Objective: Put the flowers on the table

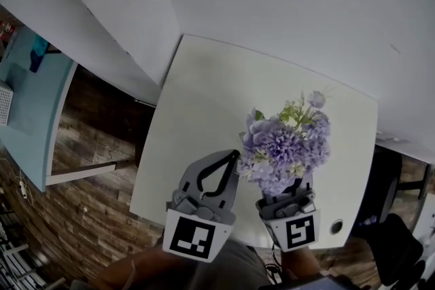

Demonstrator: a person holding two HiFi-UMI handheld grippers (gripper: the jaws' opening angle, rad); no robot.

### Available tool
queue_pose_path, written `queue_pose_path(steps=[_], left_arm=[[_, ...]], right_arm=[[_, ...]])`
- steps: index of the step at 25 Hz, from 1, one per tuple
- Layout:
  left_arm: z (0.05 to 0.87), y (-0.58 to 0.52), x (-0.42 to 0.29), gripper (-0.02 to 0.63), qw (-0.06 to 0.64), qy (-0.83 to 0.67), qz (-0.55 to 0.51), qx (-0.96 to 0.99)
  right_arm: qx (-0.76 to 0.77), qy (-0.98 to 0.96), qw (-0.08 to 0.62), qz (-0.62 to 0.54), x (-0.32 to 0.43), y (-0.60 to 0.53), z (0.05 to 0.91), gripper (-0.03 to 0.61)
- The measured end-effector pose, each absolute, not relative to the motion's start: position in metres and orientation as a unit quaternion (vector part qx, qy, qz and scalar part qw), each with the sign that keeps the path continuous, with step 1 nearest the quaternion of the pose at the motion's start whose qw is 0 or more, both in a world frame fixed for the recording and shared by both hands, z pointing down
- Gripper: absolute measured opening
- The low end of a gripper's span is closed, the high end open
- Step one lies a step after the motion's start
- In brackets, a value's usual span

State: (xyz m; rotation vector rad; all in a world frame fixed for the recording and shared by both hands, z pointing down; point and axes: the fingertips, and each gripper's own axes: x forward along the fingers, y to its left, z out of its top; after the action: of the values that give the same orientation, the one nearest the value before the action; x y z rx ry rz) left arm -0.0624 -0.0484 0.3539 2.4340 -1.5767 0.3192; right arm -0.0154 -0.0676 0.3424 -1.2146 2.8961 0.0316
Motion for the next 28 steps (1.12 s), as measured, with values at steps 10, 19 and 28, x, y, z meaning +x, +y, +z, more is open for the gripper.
queue_pose_path(steps=[10,19,28], left_arm=[[0.345,-0.038,-0.062,0.008,0.107,-0.541,0.108,0.827],[0.340,-0.025,-0.065,0.008,0.113,-0.546,0.101,0.824],[0.343,-0.020,-0.065,0.008,0.126,-0.546,0.104,0.822]], right_arm=[[-0.391,0.919,-0.033,0.037,-0.016,-0.058,0.343,0.109],[-0.388,0.921,-0.034,0.030,-0.023,-0.046,0.345,0.138],[-0.381,0.923,-0.038,0.018,-0.028,-0.043,0.347,0.203]])
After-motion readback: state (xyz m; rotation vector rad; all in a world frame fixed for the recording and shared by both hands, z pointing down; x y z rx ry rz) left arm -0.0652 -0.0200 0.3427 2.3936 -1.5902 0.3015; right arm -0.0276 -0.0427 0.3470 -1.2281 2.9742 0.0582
